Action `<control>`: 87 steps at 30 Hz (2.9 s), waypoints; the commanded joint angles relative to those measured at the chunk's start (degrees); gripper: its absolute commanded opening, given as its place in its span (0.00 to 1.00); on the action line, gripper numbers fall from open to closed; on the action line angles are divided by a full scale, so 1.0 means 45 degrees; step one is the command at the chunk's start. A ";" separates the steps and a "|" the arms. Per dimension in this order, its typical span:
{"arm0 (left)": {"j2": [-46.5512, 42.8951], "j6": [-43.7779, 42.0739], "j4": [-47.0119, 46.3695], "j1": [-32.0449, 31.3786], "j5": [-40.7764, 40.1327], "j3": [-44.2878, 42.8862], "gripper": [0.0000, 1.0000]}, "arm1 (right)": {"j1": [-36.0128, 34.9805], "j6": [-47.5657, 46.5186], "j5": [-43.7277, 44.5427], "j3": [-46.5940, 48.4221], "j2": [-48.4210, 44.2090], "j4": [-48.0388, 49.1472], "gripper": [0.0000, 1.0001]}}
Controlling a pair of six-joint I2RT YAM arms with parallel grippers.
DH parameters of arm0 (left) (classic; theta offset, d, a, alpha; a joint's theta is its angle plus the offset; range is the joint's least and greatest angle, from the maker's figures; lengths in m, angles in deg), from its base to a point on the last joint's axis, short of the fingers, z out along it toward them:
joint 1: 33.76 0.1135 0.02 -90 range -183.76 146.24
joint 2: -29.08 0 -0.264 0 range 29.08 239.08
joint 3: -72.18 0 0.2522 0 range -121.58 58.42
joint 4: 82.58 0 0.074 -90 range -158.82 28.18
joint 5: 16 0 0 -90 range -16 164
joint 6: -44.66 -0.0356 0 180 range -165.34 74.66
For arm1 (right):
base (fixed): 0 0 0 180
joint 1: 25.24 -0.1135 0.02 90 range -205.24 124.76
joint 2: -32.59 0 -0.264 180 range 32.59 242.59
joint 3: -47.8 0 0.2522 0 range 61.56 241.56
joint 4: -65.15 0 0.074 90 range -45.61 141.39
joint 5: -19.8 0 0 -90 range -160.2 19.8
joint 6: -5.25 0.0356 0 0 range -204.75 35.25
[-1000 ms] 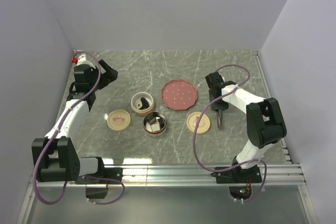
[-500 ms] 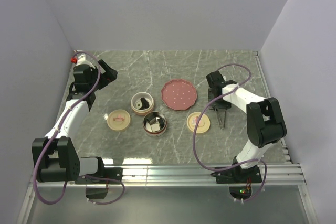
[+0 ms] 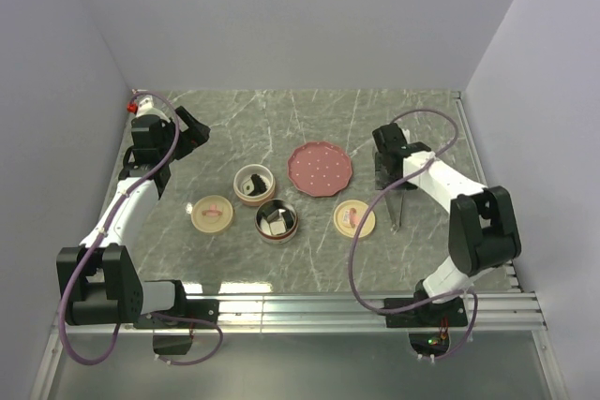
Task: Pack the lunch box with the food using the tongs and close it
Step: Put down the clamp, then pick up the lid of the lunch box with the right arm
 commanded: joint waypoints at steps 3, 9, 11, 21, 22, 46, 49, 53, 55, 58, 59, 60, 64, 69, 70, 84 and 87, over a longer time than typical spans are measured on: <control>-0.0371 0.0008 -0.0441 0.0053 -0.0005 0.0016 0.99 | 0.0115 0.0132 0.0223 0.1196 -0.1850 -0.0269 0.67; -0.0351 0.0048 -0.0480 0.0034 0.0034 0.0074 0.99 | 0.0057 0.0131 -0.1669 0.1822 -0.3002 -0.0231 0.62; -0.0312 0.0106 -0.0519 0.0034 0.0073 0.0094 1.00 | -0.0021 0.0364 -0.2471 0.1822 -0.3140 -0.0074 0.61; -0.0312 0.0087 -0.0461 0.0034 0.0093 0.0016 0.99 | -0.3827 0.1497 -0.1635 0.2154 -0.2048 -0.0914 0.55; -0.0293 0.0125 -0.0480 0.0015 0.0112 0.0035 1.00 | -0.4139 0.1634 -0.1653 0.2135 -0.1989 -0.0953 0.55; -0.0254 0.0165 -0.0558 0.0034 0.0210 0.0114 0.99 | -0.4904 0.2632 -0.1985 0.0222 -0.0368 -0.0895 0.49; -0.0253 0.0164 -0.0558 0.0034 0.0210 0.0113 1.00 | -0.4904 0.2632 -0.1946 -0.0090 -0.0134 -0.0641 0.48; -0.0273 0.0145 -0.0558 0.0034 0.0210 0.0114 0.99 | -0.4904 0.2593 -0.1946 -0.0345 0.0140 -0.0446 0.46; -0.0273 0.0145 -0.0539 0.0034 0.0171 0.0094 1.00 | -0.4904 0.2593 -0.1830 -0.0404 0.0218 -0.0328 0.45; -0.0253 0.0145 -0.0539 0.0034 0.0171 0.0094 0.99 | -0.4904 0.2612 -0.1751 -0.0366 0.0393 -0.0347 0.43; -0.0234 0.0145 -0.0539 0.0034 0.0190 0.0094 1.00 | -0.4904 0.2612 -0.1751 -0.0365 0.0413 -0.0347 0.42; -0.0253 0.0145 -0.0539 0.0034 0.0210 0.0094 0.99 | -0.4885 0.2632 -0.1751 -0.0365 0.0433 -0.0328 0.38; -0.0253 0.0165 -0.0558 0.0053 0.0229 0.0113 0.99 | -0.4904 0.2710 -0.1770 -0.0540 0.0472 -0.0250 0.25; -0.0253 0.0165 -0.0578 0.0034 0.0229 0.0114 1.00 | -0.4904 0.2749 -0.1751 -0.0794 0.0355 -0.0289 0.16; -0.0253 0.0165 -0.0558 0.0015 0.0229 0.0133 0.99 | -0.4904 0.2749 -0.1731 -0.0834 0.0336 -0.0308 0.15; -0.0331 0.0126 -0.0715 -0.0121 0.0717 -0.0023 1.00 | -0.4885 0.2710 -0.1244 0.0880 -0.0387 -0.1322 0.06; -0.0351 -0.0264 -0.0519 -0.0337 0.0814 -0.0335 0.99 | -0.4885 0.2515 -0.1301 0.1779 -0.0309 -0.1557 0.04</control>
